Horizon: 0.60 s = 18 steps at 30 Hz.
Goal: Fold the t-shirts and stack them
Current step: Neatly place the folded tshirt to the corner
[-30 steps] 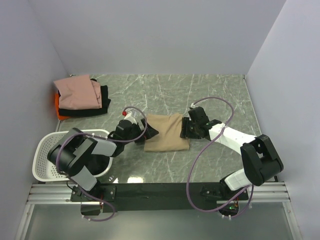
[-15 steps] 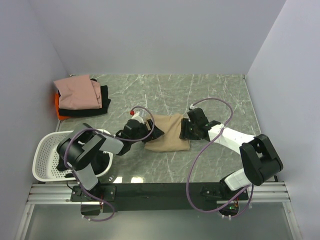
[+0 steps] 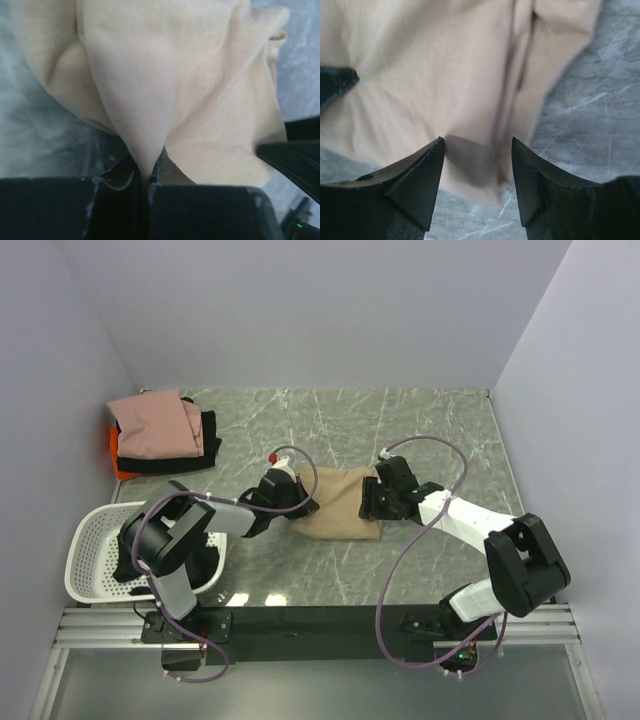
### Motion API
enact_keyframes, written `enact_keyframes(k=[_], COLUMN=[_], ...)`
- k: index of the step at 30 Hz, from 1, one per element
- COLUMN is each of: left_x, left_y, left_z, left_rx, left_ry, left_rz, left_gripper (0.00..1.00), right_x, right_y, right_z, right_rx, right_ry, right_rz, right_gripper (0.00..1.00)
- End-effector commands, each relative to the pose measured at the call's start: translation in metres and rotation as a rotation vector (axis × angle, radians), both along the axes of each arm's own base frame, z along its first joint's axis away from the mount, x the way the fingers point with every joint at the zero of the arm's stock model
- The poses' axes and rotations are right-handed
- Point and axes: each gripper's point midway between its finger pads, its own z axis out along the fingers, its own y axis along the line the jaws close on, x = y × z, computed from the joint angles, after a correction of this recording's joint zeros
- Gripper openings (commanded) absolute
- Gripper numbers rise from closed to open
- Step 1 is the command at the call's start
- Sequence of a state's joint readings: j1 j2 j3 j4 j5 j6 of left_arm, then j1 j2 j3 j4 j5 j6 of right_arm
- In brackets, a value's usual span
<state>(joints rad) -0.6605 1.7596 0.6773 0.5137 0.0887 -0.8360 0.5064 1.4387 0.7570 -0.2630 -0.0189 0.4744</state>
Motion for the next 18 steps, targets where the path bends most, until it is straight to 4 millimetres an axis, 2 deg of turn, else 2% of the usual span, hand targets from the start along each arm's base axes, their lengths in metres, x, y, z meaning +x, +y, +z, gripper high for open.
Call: enact_keyframes(k=[1, 4, 5, 6, 8, 9, 11, 14, 15, 18], left_x=[0.019, 0.04, 0.039, 0.052, 0.056, 0.066, 0.073, 0.089, 0.098, 0.118], left_y=[0.036, 0.052, 0.059, 0.065, 0.077, 0.082, 0.095, 0.121, 0.135, 0.159], left_z=[-0.001, 0.017, 0.015, 0.026, 0.029, 0.04, 0.048, 0.065, 0.074, 0.092], left_rx=[0.184, 0.268, 0.305, 0.327, 0.38, 0.385, 0.431, 0.491, 0.506, 0.527], left_ry=[-0.027, -0.086, -0.065, -0.093, -0.092, -0.111, -0.124, -0.141, -0.142, -0.176], left_rz=[0.038, 0.042, 0.037, 0.04, 0.021, 0.034, 0.03, 0.043, 0.064, 0.102], left_gripper=[0.0, 0.0, 0.0, 0.0, 0.0, 0.0, 0.0, 0.0, 0.0, 0.0], right_x=[0.003, 0.012, 0.017, 0.019, 0.029, 0.033, 0.041, 0.052, 0.057, 0.064], right_y=[0.0, -0.006, -0.003, -0.004, 0.001, 0.001, 0.006, 0.012, 0.013, 0.022], right_z=[0.022, 0.04, 0.051, 0.057, 0.075, 0.08, 0.095, 0.11, 0.112, 0.118], right_rx=[0.009, -0.012, -0.004, -0.006, 0.012, 0.016, 0.031, 0.055, 0.062, 0.104], right_ry=[-0.063, -0.112, -0.137, -0.15, -0.189, -0.199, -0.23, -0.259, -0.269, -0.279], right_rz=[0.007, -0.011, -0.011, -0.005, -0.001, -0.002, 0.008, 0.026, 0.025, 0.062], right_gripper=[0.63, 0.64, 0.65, 0.65, 0.66, 0.66, 0.67, 0.67, 0.67, 0.67])
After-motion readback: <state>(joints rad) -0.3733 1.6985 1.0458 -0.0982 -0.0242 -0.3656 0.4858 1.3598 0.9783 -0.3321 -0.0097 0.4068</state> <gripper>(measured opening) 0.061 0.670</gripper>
